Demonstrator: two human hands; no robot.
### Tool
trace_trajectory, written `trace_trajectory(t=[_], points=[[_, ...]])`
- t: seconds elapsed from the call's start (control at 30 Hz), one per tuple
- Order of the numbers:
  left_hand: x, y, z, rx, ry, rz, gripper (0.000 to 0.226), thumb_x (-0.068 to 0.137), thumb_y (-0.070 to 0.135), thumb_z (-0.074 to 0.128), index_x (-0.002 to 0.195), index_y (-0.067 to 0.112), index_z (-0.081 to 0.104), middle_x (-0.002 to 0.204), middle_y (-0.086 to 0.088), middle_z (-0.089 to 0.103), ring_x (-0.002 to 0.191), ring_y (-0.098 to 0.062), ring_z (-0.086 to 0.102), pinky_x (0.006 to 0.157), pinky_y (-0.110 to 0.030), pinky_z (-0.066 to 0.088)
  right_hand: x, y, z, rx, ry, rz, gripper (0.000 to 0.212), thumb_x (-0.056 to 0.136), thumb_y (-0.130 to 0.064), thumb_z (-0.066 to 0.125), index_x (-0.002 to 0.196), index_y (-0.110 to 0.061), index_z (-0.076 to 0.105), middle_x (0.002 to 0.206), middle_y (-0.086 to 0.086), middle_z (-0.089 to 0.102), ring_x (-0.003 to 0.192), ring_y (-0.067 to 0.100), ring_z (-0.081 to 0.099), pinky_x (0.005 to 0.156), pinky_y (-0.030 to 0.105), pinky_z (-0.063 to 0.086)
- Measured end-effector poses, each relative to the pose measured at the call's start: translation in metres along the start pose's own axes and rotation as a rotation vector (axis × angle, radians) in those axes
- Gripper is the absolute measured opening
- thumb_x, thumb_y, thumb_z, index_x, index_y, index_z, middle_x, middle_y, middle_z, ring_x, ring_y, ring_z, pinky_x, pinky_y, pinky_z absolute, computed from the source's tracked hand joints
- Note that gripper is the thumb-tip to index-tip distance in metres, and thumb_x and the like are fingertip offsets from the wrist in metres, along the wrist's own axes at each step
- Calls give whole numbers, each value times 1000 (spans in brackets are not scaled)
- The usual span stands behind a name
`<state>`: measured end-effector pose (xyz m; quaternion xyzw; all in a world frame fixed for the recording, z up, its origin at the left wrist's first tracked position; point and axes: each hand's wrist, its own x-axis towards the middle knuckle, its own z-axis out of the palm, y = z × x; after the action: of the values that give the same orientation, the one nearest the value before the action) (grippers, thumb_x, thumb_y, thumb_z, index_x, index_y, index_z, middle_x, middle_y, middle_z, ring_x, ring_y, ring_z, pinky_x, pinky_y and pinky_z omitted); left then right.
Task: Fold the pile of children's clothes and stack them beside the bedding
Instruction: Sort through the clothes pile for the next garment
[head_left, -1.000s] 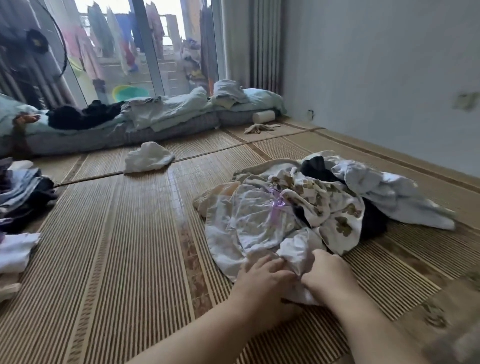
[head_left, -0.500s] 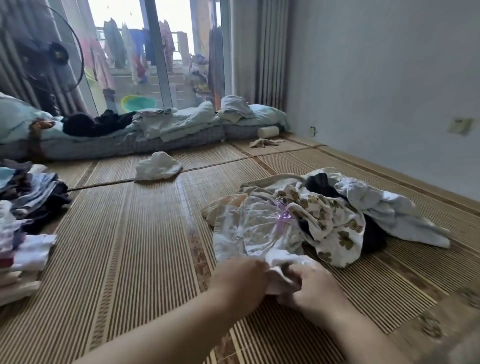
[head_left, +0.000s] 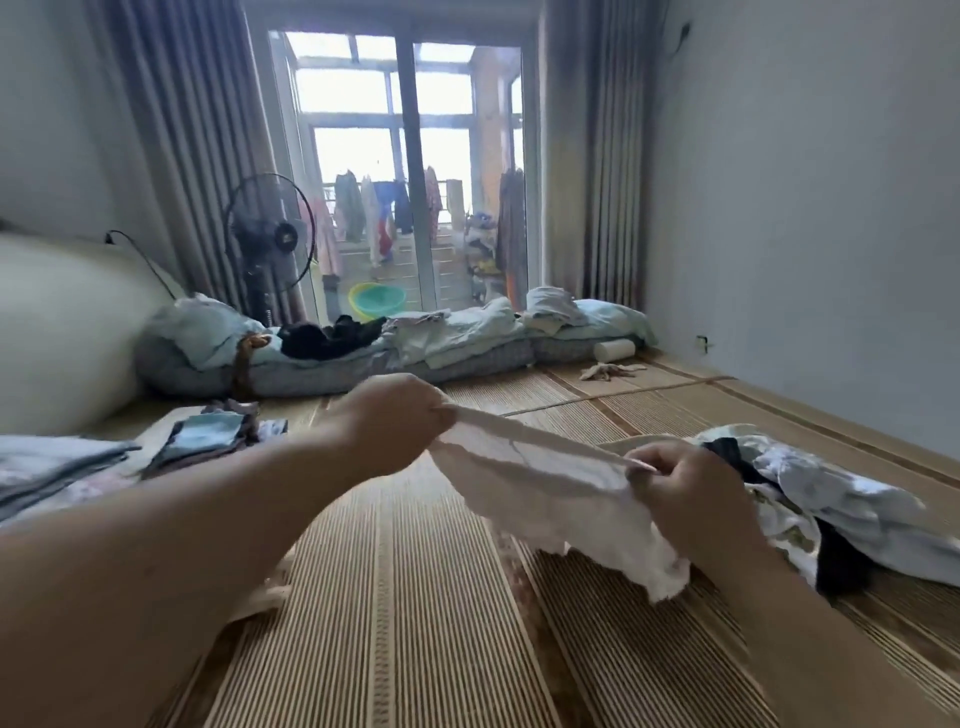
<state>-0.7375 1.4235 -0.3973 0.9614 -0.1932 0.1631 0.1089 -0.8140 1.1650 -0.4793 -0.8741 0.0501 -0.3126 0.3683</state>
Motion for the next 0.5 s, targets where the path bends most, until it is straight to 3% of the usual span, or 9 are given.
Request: trace_trajectory(t=[0.13, 0.2, 0.27, 0.33, 0.37, 0.43, 0.5], points=[[1, -30, -66, 25, 66, -64, 35, 96, 42, 45, 86, 16, 67, 75, 2, 63, 81, -22, 65, 62, -26, 46, 54, -81, -20, -38, -8, -116, 28, 81, -22, 66, 54, -29, 60, 48, -16, 55, 56, 5, 52, 54, 19, 36], [6, -43, -95, 10, 122, -114, 29, 96, 39, 49, 84, 17, 64, 80, 0, 66, 83, -22, 67, 62, -26, 48, 78, -122, -33, -36, 13, -186, 16, 81, -24, 66, 65, -25, 70, 59, -8, 64, 63, 13, 59, 61, 24, 42], [8, -51, -125, -142, 187, -192, 26, 95, 34, 54, 79, 16, 62, 73, -1, 66, 65, -12, 69, 54, -25, 55, 95, -159, -43, -13, -5, -230, 11, 81, -26, 67, 75, -19, 74, 64, 1, 66, 66, 18, 60, 67, 25, 43], [5, -61, -153, -427, 266, -263, 20, 93, 24, 61, 79, 11, 64, 57, -2, 64, 39, -5, 60, 34, -17, 44, 107, -189, -50, 67, -47, -266, 15, 80, -23, 69, 70, -13, 71, 52, -1, 60, 53, 14, 57, 57, 21, 44], [1, -66, -168, -563, 291, -271, 16, 91, 19, 64, 82, 6, 66, 55, -5, 65, 36, -7, 58, 32, -16, 42, 110, -203, -52, 126, -62, -274, 14, 80, -21, 70, 68, -14, 70, 47, -4, 59, 44, 9, 55, 48, 17, 43], [-9, -77, -190, -709, 288, -235, 15, 88, 12, 67, 95, -2, 67, 72, -15, 68, 50, -14, 63, 39, -18, 48, 113, -223, -52, 199, -83, -273, 11, 81, -17, 70, 70, -17, 68, 44, -5, 61, 37, 4, 54, 38, 14, 43], [-19, -83, -206, -756, 262, -215, 6, 89, 9, 66, 94, 5, 67, 85, -14, 66, 62, -15, 67, 47, -20, 52, 113, -238, -49, 220, -151, -245, 7, 83, -17, 69, 76, -18, 67, 52, -3, 67, 40, 6, 59, 39, 16, 45]])
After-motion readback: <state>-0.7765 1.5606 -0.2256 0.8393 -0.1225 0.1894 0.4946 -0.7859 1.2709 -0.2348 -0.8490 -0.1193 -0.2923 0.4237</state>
